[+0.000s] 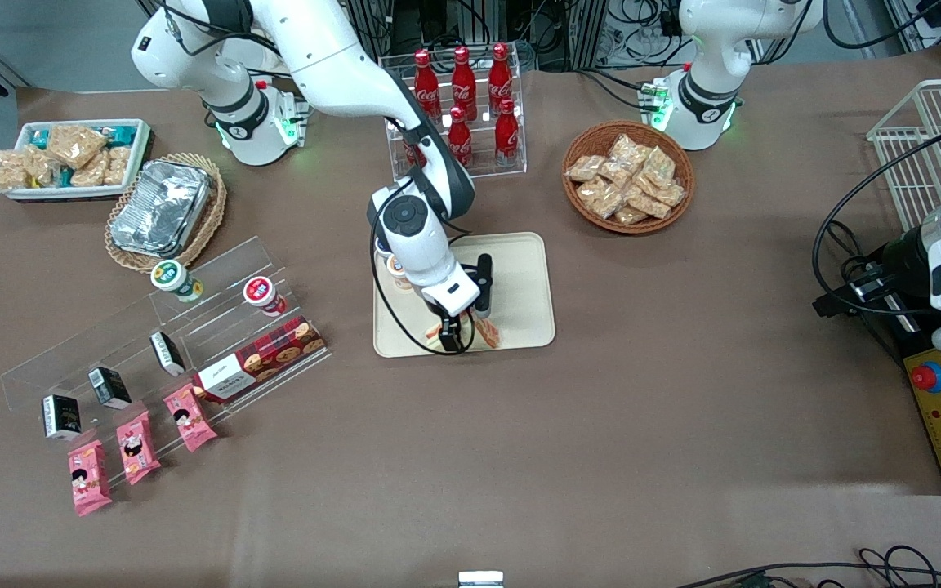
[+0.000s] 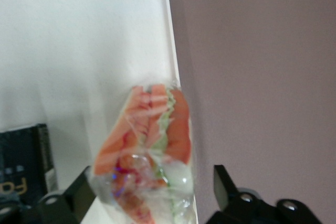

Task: Place sandwich on tray

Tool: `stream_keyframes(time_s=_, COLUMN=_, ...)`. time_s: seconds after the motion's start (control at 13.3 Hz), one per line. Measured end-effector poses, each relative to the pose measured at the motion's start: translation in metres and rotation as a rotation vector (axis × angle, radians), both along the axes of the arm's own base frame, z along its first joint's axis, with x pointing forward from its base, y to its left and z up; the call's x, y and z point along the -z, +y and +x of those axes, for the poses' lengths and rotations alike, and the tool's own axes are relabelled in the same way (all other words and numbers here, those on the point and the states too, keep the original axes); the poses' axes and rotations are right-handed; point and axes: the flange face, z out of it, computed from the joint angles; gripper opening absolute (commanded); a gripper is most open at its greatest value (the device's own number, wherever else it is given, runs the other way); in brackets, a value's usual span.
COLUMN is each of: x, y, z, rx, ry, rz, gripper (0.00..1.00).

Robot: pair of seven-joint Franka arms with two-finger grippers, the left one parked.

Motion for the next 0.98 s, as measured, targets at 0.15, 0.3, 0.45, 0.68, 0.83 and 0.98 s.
stream_keyframes(time_s=0.15, x=-0.023, y=-0.003, z=-0.004, rx=0.005, ry=0.047, rz=0.016, gripper=0.99)
stream_keyframes(time_s=0.3, x=-0.06, y=-0.014, z=-0.007, rx=0.009, ry=0.14, rz=0.023, gripper=0.99)
stream_keyframes(time_s=0.45, x=-0.1, y=-0.043, z=0.002, rx=0.038, ry=0.222, rz=0.028, gripper=0.99)
stream_keyframes(time_s=0.68, x=-0.154, y=-0.105, z=0.019, rx=0.133, ry=0.342, rz=-0.008, gripper=0.99)
stream_keyframes(time_s=0.83, x=-0.189, y=-0.131, z=0.013, rx=0.267, ry=0.391, rz=-0.074, gripper=0.99)
stream_keyframes(time_s=0.98, x=-0.225, y=-0.14, z=-0.001, rx=0.394, ry=0.416, rz=-0.121, gripper=0.99)
